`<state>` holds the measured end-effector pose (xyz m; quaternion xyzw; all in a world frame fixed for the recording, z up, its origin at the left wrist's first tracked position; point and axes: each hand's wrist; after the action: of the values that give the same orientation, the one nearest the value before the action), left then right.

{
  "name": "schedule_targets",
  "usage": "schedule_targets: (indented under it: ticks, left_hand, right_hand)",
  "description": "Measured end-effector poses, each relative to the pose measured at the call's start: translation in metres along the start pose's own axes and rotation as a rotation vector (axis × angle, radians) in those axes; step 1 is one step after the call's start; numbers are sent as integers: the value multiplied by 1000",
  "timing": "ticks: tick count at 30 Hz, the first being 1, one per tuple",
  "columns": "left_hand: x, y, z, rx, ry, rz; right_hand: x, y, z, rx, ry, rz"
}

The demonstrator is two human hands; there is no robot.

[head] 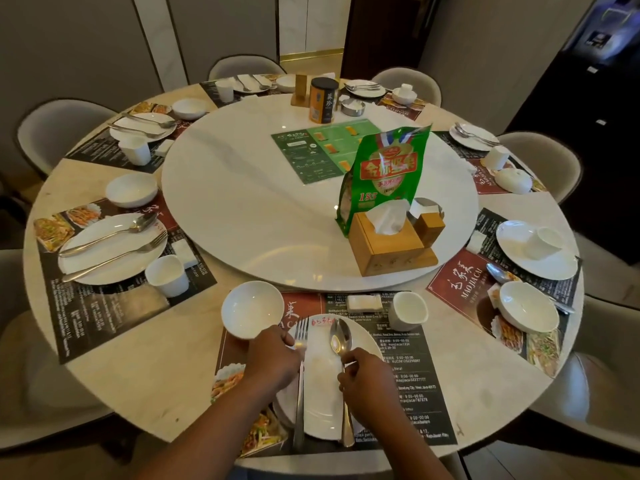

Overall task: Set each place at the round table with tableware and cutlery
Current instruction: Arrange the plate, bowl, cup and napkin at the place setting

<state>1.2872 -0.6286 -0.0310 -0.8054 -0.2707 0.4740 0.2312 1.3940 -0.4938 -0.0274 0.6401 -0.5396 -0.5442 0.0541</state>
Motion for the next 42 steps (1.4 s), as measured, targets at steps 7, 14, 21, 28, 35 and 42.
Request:
schedule_targets:
  ticks: [7,14,21,28,35,42]
  left_hand:
    - [15,-6,6,-31,-10,37]
    - [16,-7,5,-57,15,-42]
    - [-12,-3,-4,-91,-31,-174]
    - [-29,2,-8,-82,-75,-188]
    - [-29,-2,-15,-71,-54,-237]
    - [-18,-12,-19,-38,-3,-255]
  right_hand:
    - [-4,-9,9,-43,6,-50]
    - [-5,-11,12,-67,23,-24]
    - [24,5,3,-141,62,-7]
    - [34,15,0,-192,49,-43]
    - [38,17,-4,-223,28,-92]
    - [20,15,-11,-229,-44,36]
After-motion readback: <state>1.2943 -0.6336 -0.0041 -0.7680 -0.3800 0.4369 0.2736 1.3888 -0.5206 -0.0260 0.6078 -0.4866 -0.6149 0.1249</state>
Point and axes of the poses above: each hand's wrist, its own z-axis towards the middle knuckle, its own x-axis out of the palm, y = z × x, and after that the axes turned 6 degrees about z, right-handed
